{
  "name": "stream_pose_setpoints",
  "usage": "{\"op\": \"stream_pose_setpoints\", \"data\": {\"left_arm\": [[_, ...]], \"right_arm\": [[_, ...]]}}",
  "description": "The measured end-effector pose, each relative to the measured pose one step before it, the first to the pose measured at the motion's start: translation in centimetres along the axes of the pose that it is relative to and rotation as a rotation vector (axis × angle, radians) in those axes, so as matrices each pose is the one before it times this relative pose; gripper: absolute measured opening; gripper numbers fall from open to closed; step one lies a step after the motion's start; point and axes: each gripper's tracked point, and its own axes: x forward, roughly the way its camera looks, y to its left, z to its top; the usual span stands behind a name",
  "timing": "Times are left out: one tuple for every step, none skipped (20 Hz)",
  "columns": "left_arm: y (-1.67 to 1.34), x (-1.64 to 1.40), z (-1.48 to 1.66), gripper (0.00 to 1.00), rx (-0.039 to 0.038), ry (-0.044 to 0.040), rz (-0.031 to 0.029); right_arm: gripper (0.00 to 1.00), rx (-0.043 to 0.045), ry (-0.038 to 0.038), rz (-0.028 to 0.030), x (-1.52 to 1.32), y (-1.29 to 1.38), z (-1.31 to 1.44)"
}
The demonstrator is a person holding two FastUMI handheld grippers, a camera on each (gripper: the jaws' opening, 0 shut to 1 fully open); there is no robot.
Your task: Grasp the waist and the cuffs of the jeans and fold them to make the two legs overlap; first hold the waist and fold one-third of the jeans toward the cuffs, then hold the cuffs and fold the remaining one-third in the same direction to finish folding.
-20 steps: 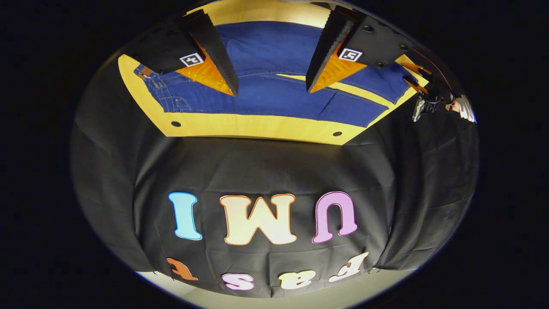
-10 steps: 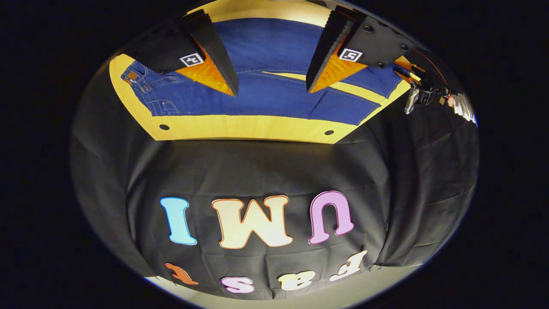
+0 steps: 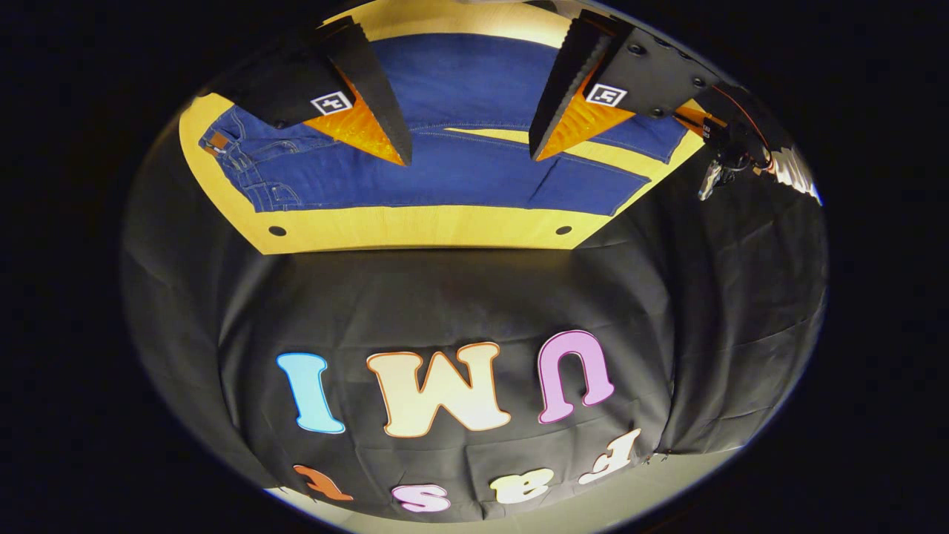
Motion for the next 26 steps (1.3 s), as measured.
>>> {"op": "stream_pose_setpoints", "data": {"left_arm": [[-0.104,-0.058,0.019,0.00,-0.02616,0.00821,-0.00915],[-0.055,-0.077,-0.009,0.00,-0.02504,0.00371,-0.00137],[-0.088,-0.057,-0.031,0.00,-0.01546,0.00620,0.00002],[-0.050,0.035,0.151,0.00,-0.00532,0.00220,0.00280],[0.140,-0.027,-0.091,0.00,-0.00506,0.00487,0.00682],[0.047,-0.138,0.097,0.00,-0.00170,0.00376,0.00496],[0.021,0.039,-0.107,0.00,-0.00035,0.00716,0.00457],[0.023,-0.048,0.026,0.00,0.00227,0.00811,0.00226],[0.034,0.009,-0.078,0.00,0.00026,0.01223,0.00172],[-0.016,-0.025,-0.003,0.00,-0.00494,0.01219,0.00442],[0.018,-0.025,-0.102,0.00,0.00245,0.01289,0.00806],[0.008,0.019,0.033,0.00,0.01511,0.01038,0.01290],[0.134,0.004,0.016,0.00,0.02084,0.01033,0.01381],[0.094,-0.004,0.010,0.00,0.01742,0.00957,0.01217],[-0.043,0.041,0.110,0.00,0.00632,0.00660,0.00640],[0.037,0.086,-0.034,0.00,-0.00806,0.00677,0.00109],[-0.064,-0.014,-0.018,0.00,-0.01019,0.00300,-0.00270],[-0.009,0.006,0.086,0.00,-0.00861,0.00200,-0.00415],[0.000,-0.004,0.027,0.00,-0.00639,0.00131,-0.00350],[0.007,0.006,0.051,0.00,-0.00418,0.00052,-0.00249],[0.047,0.022,-0.035,0.00,-0.00298,-0.00096,-0.00187],[-0.039,-0.021,0.052,0.00,-0.00507,-0.00218,-0.00055],[0.049,0.051,-0.050,0.00,-0.00638,-0.00306,0.00087],[0.010,0.036,0.036,0.00,-0.00693,-0.00287,0.00185],[-0.018,-0.025,0.013,0.00,-0.00466,-0.00152,0.00123],[0.011,0.036,0.025,0.00,-0.00413,-0.00020,0.00059]], "right_arm": [[0.98,0.00277,0.00764,0.00761,-0.191,0.038,-0.352],[0.98,-0.00075,0.01258,0.00554,-0.165,-0.106,-0.445],[0.98,-0.00584,0.01383,0.00315,-0.170,-0.271,-0.720],[0.98,-0.01196,0.01865,-0.00101,-0.109,-0.508,-0.588],[0.98,-0.00832,0.02424,-0.00256,-0.223,-0.733,-0.942],[0.98,-0.00523,0.02919,-0.00080,-0.092,-0.811,-0.986],[0.98,-0.00618,0.03091,0.00250,-0.121,-0.988,-1.199],[0.98,-0.00805,0.03312,0.00122,-0.009,-1.005,-1.005],[0.98,-0.01345,0.04194,-0.00036,0.029,-1.231,-1.378],[0.98,-0.01571,0.03816,-0.00082,0.097,-1.199,-1.221],[0.98,-0.01349,0.03325,0.00284,-0.100,-0.988,-1.075],[0.98,-0.01970,0.03551,0.01168,0.229,-0.954,-0.969],[0.98,-0.02513,0.03742,0.01023,0.463,-1.030,-1.069],[0.98,-0.02575,0.03778,0.00521,0.410,-0.957,-0.968],[0.98,-0.03626,0.04535,-0.00102,0.402,-1.413,-1.027],[0.98,-0.03554,0.04246,-0.00111,0.477,-1.183,-0.797],[0.99,-0.03343,0.03228,0.00003,0.497,-0.801,-1.006],[0.98,-0.04456,0.04195,0.00427,0.527,-1.049,-0.749],[0.98,-0.04710,0.03819,0.01257,0.372,-0.798,-0.852],[0.98,-0.04366,0.04470,0.01325,0.447,-0.572,-0.954],[0.99,-0.04559,0.05058,0.01222,0.311,-0.691,-1.207],[0.94,-0.04006,0.04795,0.01437,0.325,-0.431,-1.045],[0.99,-0.03375,0.04826,0.01214,0.426,-0.541,-1.020],[0.99,-0.02621,0.03865,0.00199,0.259,-0.576,-0.787],[0.95,-0.02641,0.02754,0.00115,0.284,-0.572,-0.650],[0.99,-0.02664,0.02849,-0.00318,0.350,-0.490,-0.590]]}}
